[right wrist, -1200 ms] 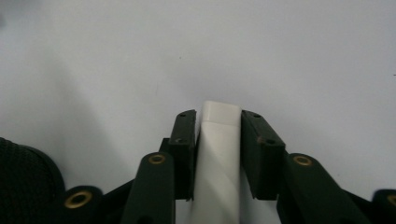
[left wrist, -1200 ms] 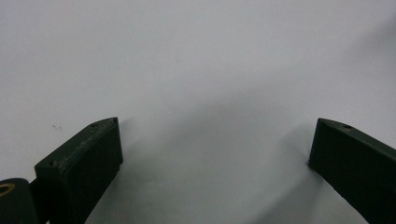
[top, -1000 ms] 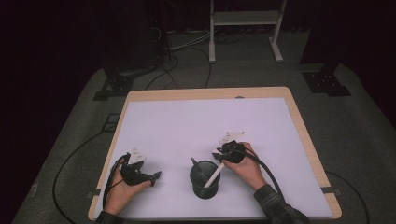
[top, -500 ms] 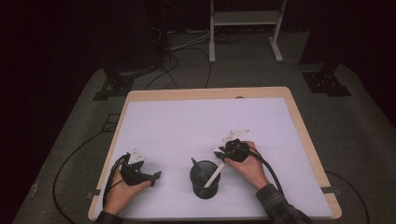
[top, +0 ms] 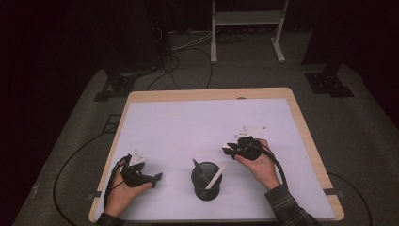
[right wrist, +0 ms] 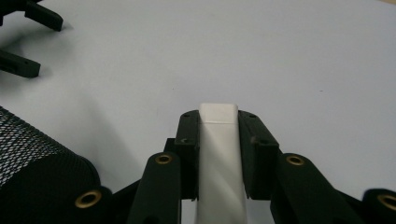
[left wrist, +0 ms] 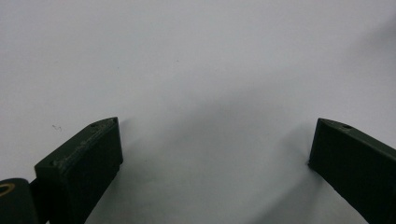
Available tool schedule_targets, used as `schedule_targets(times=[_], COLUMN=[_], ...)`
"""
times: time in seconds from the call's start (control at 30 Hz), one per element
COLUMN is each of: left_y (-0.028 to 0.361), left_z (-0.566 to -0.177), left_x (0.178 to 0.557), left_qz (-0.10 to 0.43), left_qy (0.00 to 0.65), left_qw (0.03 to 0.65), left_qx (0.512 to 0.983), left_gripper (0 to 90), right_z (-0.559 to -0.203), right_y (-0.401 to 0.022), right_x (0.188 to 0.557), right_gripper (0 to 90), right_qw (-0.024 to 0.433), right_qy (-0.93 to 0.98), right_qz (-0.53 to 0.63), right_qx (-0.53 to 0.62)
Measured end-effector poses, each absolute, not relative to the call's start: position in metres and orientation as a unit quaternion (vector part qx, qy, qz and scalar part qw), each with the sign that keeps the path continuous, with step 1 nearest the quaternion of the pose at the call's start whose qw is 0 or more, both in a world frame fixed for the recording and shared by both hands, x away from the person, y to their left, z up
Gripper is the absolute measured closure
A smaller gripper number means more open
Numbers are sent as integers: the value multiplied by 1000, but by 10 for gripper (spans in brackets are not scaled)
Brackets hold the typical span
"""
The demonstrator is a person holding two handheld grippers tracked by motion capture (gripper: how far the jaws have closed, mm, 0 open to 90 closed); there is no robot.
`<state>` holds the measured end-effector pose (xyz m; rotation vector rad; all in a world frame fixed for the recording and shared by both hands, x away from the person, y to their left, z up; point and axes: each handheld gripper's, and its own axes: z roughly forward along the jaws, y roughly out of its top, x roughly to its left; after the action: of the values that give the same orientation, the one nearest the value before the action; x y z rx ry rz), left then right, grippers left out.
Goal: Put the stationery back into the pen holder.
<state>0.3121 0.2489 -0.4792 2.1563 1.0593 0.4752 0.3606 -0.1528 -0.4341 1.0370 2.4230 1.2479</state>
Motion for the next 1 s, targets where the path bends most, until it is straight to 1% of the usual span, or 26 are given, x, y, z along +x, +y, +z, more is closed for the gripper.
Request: schedule_targets(times=[0.77,1.0], left_y=[249,249], left_z=[-479,-479], left_x=[312,312], left_qz=[183,183], left_qy=[407,407], left_qw=[339,339], left_qx=[828,828], left_gripper=[14,14], right_z=[-401,-391], right_y=[-185,-187], right_x=[334,326], right_gripper=[705,705], right_qw=[115,102], right_qy=[807,803], right_qz=[466,481], right_qx=[345,336])
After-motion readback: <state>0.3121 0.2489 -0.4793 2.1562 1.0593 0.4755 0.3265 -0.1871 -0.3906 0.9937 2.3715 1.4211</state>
